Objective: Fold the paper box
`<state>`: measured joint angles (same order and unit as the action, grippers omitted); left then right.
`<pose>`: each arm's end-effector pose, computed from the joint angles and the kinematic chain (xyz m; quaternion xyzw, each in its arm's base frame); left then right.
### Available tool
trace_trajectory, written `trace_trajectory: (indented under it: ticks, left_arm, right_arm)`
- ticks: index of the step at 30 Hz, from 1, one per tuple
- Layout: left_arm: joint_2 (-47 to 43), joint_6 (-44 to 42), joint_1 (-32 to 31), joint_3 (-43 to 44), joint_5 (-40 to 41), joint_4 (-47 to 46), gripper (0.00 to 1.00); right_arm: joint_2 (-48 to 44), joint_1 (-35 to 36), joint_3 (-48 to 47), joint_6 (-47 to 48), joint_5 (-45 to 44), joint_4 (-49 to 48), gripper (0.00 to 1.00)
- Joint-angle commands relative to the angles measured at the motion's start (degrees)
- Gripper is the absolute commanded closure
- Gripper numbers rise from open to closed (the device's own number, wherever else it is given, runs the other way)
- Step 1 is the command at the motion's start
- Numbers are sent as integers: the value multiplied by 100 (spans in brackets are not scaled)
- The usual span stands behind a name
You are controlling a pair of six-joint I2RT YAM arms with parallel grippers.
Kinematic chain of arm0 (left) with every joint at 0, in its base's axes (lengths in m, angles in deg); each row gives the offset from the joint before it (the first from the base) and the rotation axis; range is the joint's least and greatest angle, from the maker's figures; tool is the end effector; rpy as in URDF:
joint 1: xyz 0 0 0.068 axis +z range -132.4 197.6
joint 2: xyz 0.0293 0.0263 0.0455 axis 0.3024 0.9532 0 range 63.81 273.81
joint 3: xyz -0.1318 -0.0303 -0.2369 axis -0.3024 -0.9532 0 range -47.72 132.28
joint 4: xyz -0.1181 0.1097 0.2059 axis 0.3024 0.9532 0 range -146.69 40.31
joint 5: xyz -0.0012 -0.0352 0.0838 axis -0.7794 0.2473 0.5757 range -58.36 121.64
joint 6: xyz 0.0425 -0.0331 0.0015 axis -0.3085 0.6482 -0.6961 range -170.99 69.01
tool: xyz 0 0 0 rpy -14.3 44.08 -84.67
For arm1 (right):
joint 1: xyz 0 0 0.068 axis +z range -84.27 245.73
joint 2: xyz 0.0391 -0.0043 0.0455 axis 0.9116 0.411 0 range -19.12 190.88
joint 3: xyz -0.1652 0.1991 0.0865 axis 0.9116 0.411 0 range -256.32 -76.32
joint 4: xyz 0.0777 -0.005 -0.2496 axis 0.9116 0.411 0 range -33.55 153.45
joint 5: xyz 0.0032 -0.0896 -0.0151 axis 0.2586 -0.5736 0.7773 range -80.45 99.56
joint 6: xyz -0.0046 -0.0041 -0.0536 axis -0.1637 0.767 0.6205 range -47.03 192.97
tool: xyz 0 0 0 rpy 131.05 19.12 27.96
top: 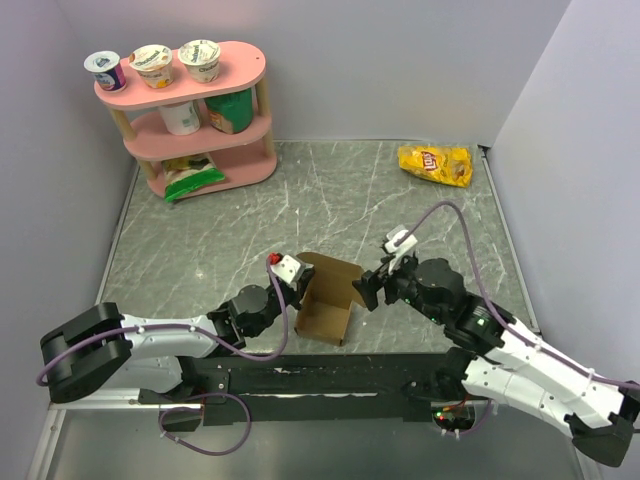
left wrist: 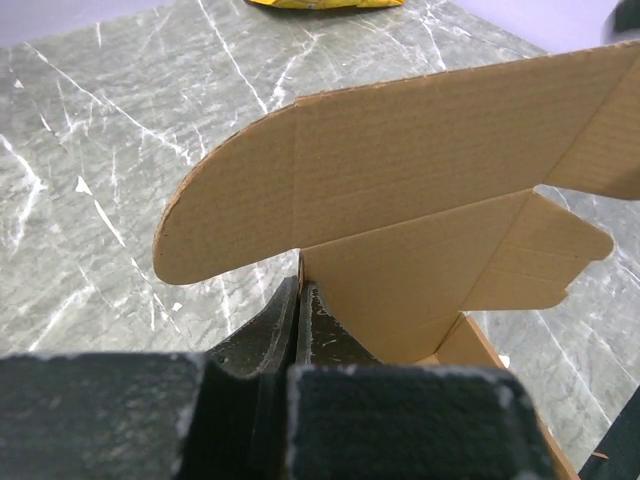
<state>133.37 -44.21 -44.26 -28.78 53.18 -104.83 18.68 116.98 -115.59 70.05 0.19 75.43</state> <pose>0.1232 -0.2024 0.2049 0.2134 0.6889 -0.2717 0.6373 0.1040 0.1203 0.3087 -0.2850 0.7531 0.2097 0.5547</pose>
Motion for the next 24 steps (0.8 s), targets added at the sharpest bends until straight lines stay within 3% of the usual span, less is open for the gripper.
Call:
trace_trajectory:
  ticks: [1, 8, 17, 20, 24]
  left_arm:
    - [-74, -213, -115, 84, 298, -302, 99]
    - [-30, -178, -194, 198, 448, -143, 99]
    - [172, 6, -265, 294, 737, -143, 99]
    - [373, 182, -308, 452, 1052, -56, 99]
    - [716, 604, -396, 707, 1668, 129, 99]
  right_arm:
    - [280, -316, 244, -297, 329, -166, 13]
    - [535, -378, 525, -560, 787, -544, 27]
    - [1097, -378, 648, -596, 1112, -984, 64]
    - [1212, -369, 578, -683, 946, -1028, 77]
    - [1466, -308, 385, -1069, -9, -1063, 92]
